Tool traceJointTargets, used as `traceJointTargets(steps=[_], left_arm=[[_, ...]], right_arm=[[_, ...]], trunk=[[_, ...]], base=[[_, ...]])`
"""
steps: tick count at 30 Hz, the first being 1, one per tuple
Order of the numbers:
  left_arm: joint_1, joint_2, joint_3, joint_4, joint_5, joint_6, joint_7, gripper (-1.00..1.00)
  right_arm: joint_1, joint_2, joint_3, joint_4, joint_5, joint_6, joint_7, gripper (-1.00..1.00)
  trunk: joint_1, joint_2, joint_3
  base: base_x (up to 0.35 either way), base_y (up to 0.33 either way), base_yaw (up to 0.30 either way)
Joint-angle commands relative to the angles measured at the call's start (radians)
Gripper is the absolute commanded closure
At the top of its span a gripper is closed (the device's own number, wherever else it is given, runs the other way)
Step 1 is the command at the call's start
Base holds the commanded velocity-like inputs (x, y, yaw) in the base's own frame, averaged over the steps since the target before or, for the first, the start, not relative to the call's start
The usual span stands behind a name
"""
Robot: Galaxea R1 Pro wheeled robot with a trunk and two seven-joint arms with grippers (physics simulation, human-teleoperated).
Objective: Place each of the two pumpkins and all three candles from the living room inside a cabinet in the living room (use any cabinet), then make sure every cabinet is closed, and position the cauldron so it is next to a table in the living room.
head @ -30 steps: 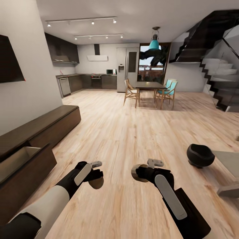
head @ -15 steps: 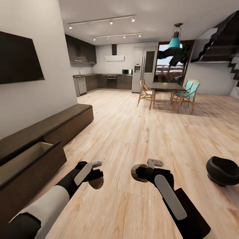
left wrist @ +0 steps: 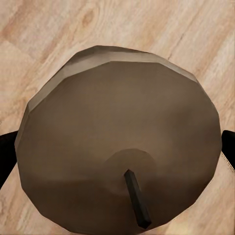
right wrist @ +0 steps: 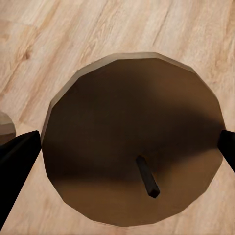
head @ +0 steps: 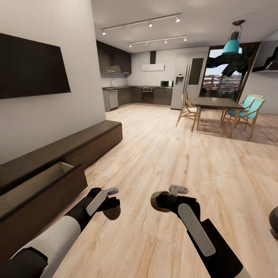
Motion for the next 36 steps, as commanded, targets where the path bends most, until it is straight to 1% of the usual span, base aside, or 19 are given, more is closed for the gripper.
traceJointTargets(steps=[1,8,26,33,36], left_arm=[[-0.001,0.000,-0.004,-0.001,0.008,0.001,0.007,1.00],[0.000,0.001,-0.004,-0.001,0.008,0.001,0.007,1.00],[0.000,0.000,-0.004,-0.001,0.008,0.001,0.007,1.00],[0.000,0.000,-0.004,-0.001,0.008,0.001,0.007,1.00],[0.000,0.000,-0.004,-0.001,0.008,0.001,0.006,1.00]], right_arm=[[-0.001,-0.001,0.002,-0.001,-0.008,0.000,-0.010,1.00],[-0.001,0.000,0.003,-0.001,-0.008,0.000,-0.010,1.00],[-0.001,0.000,0.003,-0.001,-0.008,0.000,-0.009,1.00],[-0.001,0.000,0.005,0.000,-0.008,0.000,-0.009,1.00],[-0.001,0.000,0.016,0.000,-0.008,0.000,-0.009,1.00]], trunk=[[0.000,-0.001,-0.001],[0.000,-0.001,-0.001],[0.000,-0.001,-0.001],[0.000,-0.001,-0.001],[0.000,-0.001,-0.001]], base=[[0.185,-0.167,0.292],[0.076,-0.069,0.292],[0.008,-0.006,0.292],[0.138,-0.106,0.292],[0.205,-0.182,0.292]])
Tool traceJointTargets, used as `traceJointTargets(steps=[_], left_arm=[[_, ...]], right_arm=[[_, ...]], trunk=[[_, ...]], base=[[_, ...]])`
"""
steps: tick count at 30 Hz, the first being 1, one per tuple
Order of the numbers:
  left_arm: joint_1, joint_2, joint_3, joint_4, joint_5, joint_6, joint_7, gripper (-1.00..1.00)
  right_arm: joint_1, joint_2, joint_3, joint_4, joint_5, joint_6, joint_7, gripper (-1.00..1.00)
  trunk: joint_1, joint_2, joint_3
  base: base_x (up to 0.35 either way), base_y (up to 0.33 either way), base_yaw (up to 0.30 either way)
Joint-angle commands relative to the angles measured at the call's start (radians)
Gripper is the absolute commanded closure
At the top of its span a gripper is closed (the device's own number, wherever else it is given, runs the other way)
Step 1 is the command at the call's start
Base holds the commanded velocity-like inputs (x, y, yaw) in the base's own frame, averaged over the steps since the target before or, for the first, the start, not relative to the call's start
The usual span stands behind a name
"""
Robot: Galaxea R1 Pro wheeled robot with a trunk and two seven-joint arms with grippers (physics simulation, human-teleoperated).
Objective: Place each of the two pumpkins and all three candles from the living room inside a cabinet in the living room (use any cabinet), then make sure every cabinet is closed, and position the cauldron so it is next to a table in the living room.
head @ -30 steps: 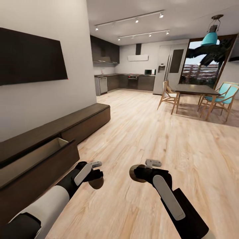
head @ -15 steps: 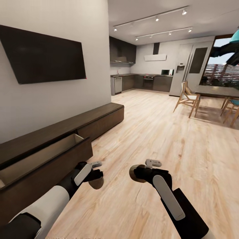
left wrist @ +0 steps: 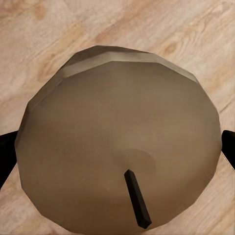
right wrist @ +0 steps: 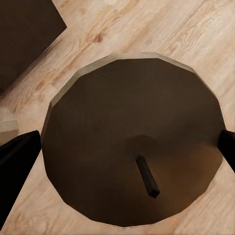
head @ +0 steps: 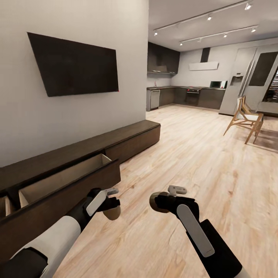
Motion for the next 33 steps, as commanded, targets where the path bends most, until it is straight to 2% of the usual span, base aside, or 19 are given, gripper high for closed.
traceJointTargets(steps=[1,20,27,33], left_arm=[[-0.001,0.000,-0.004,-0.001,0.009,0.001,0.007,1.00],[-0.001,0.000,-0.004,-0.001,0.009,0.001,0.006,1.00],[-0.001,0.000,-0.004,-0.001,0.009,0.001,0.007,1.00],[-0.001,0.000,-0.004,-0.001,0.009,0.001,0.006,1.00]], right_arm=[[-0.001,-0.001,0.003,-0.001,-0.007,0.001,-0.010,1.00],[-0.001,-0.002,0.016,-0.001,-0.007,0.001,-0.010,1.00],[-0.001,-0.001,0.016,-0.002,-0.007,0.001,-0.010,1.00],[-0.001,-0.001,0.017,-0.004,-0.007,0.002,-0.009,1.00]], trunk=[[0.000,-0.001,-0.001],[0.000,-0.001,-0.001],[0.000,-0.001,-0.001],[0.000,-0.001,-0.002]], base=[[0.214,-0.193,0.292],[0.204,-0.189,0.292],[0.044,-0.056,0.272],[0.004,-0.005,0.060]])
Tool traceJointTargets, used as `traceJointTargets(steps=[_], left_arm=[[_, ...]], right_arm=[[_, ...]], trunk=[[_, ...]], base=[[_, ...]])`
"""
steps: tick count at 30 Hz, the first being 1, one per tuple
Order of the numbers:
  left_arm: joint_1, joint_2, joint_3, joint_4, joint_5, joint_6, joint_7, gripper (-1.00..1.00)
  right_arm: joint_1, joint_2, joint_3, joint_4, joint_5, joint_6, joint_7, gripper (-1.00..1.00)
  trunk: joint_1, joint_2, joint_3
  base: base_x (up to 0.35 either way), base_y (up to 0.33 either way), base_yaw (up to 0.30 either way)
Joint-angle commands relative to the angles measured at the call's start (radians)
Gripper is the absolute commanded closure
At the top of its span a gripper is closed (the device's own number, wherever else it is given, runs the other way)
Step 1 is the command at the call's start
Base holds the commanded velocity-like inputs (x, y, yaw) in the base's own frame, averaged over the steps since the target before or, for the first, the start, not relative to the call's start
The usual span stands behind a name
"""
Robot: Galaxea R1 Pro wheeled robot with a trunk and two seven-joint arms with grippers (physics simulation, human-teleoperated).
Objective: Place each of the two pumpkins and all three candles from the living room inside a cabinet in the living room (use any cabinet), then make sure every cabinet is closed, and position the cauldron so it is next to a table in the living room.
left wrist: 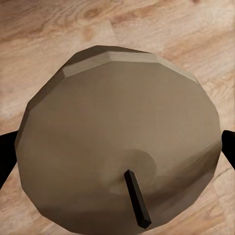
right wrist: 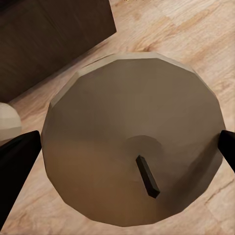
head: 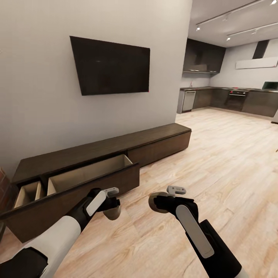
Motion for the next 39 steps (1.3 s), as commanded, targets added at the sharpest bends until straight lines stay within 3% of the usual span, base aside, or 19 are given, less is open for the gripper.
traceJointTargets(steps=[1,11,39], left_arm=[[-0.001,0.001,-0.004,-0.001,0.009,0.001,0.007,1.00],[-0.001,0.001,-0.002,-0.001,0.010,0.001,0.006,1.00],[-0.001,0.001,-0.003,-0.001,0.010,0.001,0.008,1.00]], right_arm=[[-0.001,-0.001,0.002,-0.002,-0.008,0.001,-0.009,1.00],[-0.001,-0.001,0.002,-0.002,-0.008,0.000,-0.009,1.00],[-0.001,-0.001,0.021,0.000,-0.008,0.001,-0.011,1.00]], trunk=[[0.000,0.000,-0.001],[0.000,0.000,0.001],[0.000,0.000,0.011]], base=[[0.001,-0.001,0.016],[0.000,0.057,0.086],[0.006,0.004,0.278]])
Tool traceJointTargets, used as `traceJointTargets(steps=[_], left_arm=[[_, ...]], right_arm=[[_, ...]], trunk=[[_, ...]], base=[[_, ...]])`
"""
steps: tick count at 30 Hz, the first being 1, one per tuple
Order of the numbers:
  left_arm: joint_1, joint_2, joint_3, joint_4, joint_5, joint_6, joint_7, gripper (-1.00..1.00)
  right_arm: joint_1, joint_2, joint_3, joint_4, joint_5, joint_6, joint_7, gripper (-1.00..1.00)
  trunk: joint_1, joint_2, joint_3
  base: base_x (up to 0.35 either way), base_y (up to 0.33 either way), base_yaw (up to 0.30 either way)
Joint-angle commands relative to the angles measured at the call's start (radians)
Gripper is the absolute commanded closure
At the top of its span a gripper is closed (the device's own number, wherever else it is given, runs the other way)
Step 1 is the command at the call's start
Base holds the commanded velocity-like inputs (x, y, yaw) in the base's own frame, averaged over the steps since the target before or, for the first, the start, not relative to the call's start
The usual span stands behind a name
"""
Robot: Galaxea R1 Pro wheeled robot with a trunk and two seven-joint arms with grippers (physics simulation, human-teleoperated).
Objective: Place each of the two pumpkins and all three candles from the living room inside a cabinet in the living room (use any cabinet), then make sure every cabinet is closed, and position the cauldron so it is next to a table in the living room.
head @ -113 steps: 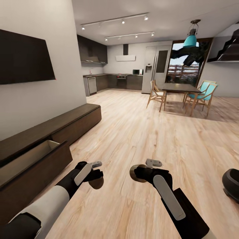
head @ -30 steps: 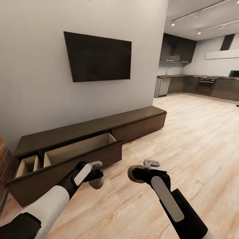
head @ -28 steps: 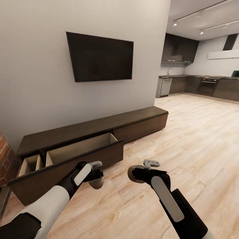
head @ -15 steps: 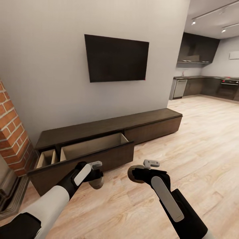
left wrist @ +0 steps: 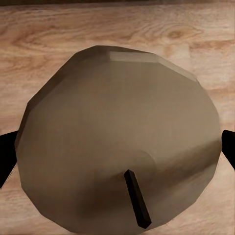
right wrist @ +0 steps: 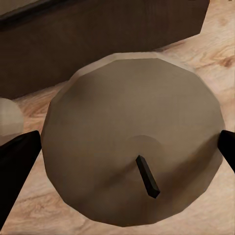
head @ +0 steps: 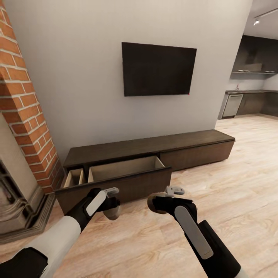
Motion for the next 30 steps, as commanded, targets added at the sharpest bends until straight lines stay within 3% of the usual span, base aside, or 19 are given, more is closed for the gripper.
traceJointTargets(steps=[1,12,30], left_arm=[[-0.001,0.000,-0.004,-0.001,0.009,0.000,0.007,1.00],[-0.001,0.000,-0.004,-0.001,0.009,0.000,0.007,1.00],[-0.001,0.000,-0.005,-0.009,0.007,0.000,0.008,1.00]], right_arm=[[-0.001,-0.001,0.002,-0.001,-0.007,0.001,-0.010,1.00],[-0.001,-0.001,0.003,-0.001,-0.007,0.001,-0.010,1.00],[-0.001,-0.001,0.004,-0.003,-0.007,0.001,-0.009,1.00]], trunk=[[0.000,-0.001,-0.001],[0.000,-0.001,0.003],[0.000,-0.001,0.009]], base=[[0.080,-0.042,0.286],[0.099,-0.072,0.286],[0.006,-0.017,0.266]])
